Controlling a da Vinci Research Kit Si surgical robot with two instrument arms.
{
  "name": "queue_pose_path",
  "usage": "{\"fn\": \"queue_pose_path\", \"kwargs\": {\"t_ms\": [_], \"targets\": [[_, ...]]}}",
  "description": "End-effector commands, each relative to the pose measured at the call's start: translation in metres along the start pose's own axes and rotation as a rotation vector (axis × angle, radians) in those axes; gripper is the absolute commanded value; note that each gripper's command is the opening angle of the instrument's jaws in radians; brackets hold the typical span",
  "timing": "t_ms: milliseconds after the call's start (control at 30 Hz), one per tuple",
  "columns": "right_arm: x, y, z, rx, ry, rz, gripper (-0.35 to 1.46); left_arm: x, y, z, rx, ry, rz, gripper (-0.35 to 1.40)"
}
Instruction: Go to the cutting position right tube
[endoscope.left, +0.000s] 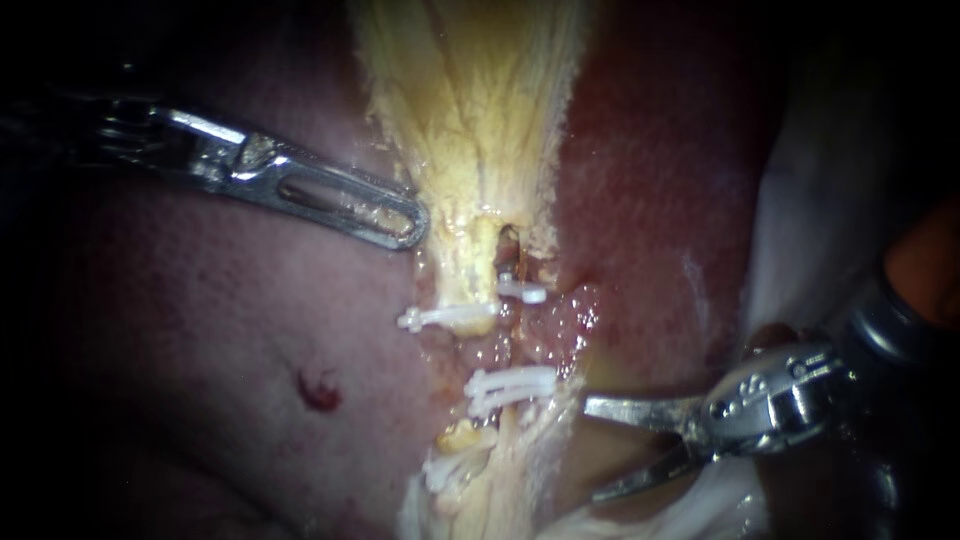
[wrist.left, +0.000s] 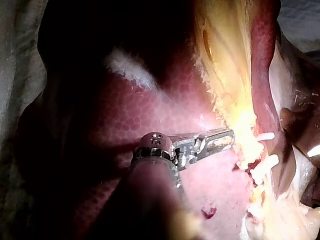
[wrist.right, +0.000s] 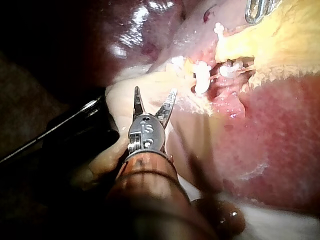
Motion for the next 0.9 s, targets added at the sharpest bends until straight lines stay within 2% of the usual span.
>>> {"fn": "queue_pose_path", "kwargs": {"t_ms": [33,433,533,733,900], "targets": [[0.0000,0.0000,0.0000,0.000,0.000,0.000,1.44,0.0000,0.0000,0.0000,-0.001,0.000,0.000,-0.35],[0.0000,0.0000,0.0001,0.000,0.000,-0.001,1.44,0.0000,-0.0001,-0.0005,0.002,0.002,0.000,-0.35],[0.0000,0.0000,0.0001,0.000,0.000,-0.001,1.44,-0.0004,-0.0003,-0.0015,0.011,0.007,-0.002,-0.35],[-0.0001,0.0000,0.0001,0.003,0.000,-0.001,1.44,-0.0010,-0.0008,-0.0049,-0.008,-0.010,-0.007,-0.35],[-0.0001,0.0000,0.0001,0.003,0.000,-0.001,1.44,-0.0025,-0.0011,-0.0077,-0.026,-0.032,-0.019,-0.35]]}}
